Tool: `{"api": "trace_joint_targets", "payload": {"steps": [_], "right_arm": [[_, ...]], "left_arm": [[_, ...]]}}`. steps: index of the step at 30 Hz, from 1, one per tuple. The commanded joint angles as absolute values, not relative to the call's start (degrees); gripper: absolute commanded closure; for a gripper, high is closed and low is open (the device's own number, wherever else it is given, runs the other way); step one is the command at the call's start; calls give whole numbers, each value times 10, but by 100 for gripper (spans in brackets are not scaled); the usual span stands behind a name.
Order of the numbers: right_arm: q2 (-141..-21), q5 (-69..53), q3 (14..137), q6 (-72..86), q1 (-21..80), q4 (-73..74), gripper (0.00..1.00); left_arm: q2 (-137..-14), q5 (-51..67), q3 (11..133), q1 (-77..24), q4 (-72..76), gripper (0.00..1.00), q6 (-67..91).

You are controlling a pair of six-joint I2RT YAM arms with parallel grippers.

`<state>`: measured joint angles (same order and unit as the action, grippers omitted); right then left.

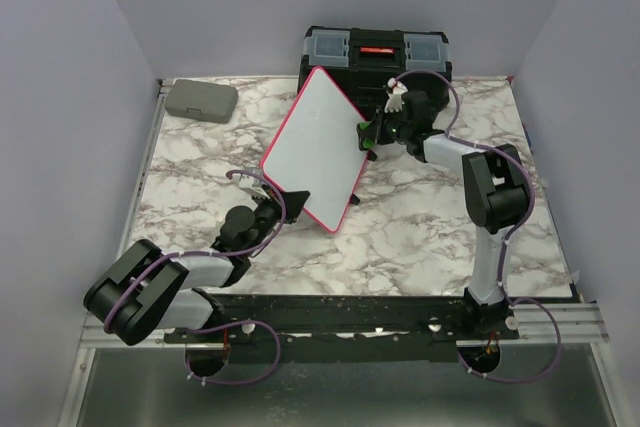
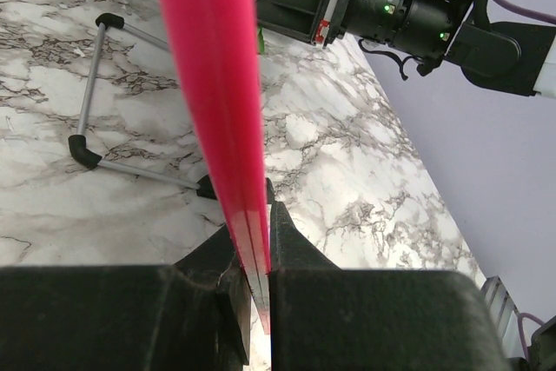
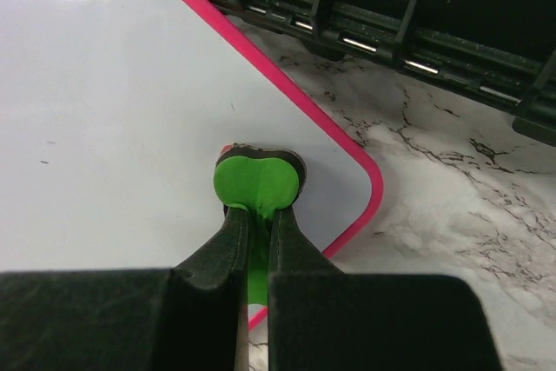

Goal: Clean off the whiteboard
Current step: Erase the whiteboard at the whiteboard stand.

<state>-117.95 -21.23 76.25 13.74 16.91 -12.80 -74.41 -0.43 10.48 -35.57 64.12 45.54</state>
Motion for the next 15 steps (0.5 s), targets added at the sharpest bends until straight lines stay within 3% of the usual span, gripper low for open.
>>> {"api": "trace_joint_targets", "payload": {"steps": [1,8,15], "right_arm": [[-1216,-154,771,149,196,-150,99],[-1213,-132,785,172,196,-171,99],[-1193,-235,770,158,216,-173,99]], "left_arm": [[-735,115,137,-369,681,100,495],[-734,120,140,-366,678,100,496],[-726,122,140,-362,666,100,493]]}}
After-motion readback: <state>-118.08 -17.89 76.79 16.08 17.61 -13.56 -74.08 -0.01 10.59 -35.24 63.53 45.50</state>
